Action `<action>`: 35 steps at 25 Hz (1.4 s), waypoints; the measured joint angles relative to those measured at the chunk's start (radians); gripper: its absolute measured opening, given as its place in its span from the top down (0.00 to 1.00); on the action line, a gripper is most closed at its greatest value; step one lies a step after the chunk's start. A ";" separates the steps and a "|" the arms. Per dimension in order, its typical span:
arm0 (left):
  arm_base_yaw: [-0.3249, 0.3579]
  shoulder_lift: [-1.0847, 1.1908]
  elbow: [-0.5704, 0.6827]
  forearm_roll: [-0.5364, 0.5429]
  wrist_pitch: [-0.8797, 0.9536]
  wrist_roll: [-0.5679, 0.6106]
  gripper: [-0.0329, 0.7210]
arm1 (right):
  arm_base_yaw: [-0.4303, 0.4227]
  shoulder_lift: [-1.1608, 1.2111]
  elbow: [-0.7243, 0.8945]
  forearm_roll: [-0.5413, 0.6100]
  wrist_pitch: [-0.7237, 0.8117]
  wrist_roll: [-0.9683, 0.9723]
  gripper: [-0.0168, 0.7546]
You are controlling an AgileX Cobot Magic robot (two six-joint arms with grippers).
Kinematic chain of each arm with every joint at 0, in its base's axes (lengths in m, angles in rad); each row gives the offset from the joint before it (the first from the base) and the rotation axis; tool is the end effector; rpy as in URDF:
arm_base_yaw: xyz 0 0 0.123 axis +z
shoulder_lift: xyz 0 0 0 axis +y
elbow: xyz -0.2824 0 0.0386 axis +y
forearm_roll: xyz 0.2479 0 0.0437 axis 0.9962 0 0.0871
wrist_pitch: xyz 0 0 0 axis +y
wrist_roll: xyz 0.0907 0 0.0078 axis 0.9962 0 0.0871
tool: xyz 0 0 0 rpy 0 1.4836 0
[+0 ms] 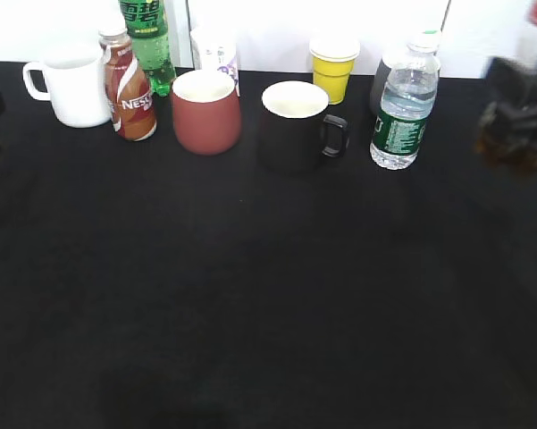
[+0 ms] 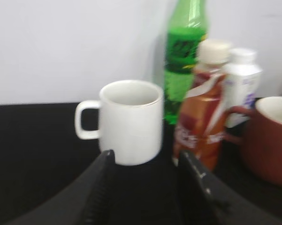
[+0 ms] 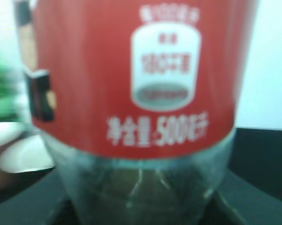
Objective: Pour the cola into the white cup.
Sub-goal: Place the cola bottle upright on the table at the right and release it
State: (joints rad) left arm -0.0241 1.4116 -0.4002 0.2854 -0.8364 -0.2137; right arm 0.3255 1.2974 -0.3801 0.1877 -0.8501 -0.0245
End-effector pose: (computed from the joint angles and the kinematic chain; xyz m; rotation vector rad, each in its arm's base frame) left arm 0.2499 -0.0250 0.2113 0.1624 1.6732 -0.2095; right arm 0.2281 0.0635 0.2360 -0.0649 1.5628 0.2259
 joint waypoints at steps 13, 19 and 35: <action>-0.214 -0.198 0.001 0.004 0.219 -0.001 0.51 | -0.330 0.718 -0.506 -0.313 -0.259 0.151 0.48; -0.214 -0.198 0.001 0.004 0.219 -0.001 0.51 | -0.461 0.912 -0.646 -0.665 -0.326 0.273 0.48; -0.214 -0.198 0.001 0.004 0.219 -0.001 0.53 | -0.461 0.877 -0.563 -0.652 -0.362 0.230 0.19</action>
State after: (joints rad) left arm -0.2377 1.2138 -0.3989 0.2893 -0.6174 -0.2145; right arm -0.1354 2.1744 -0.9432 -0.4645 -1.2125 0.2054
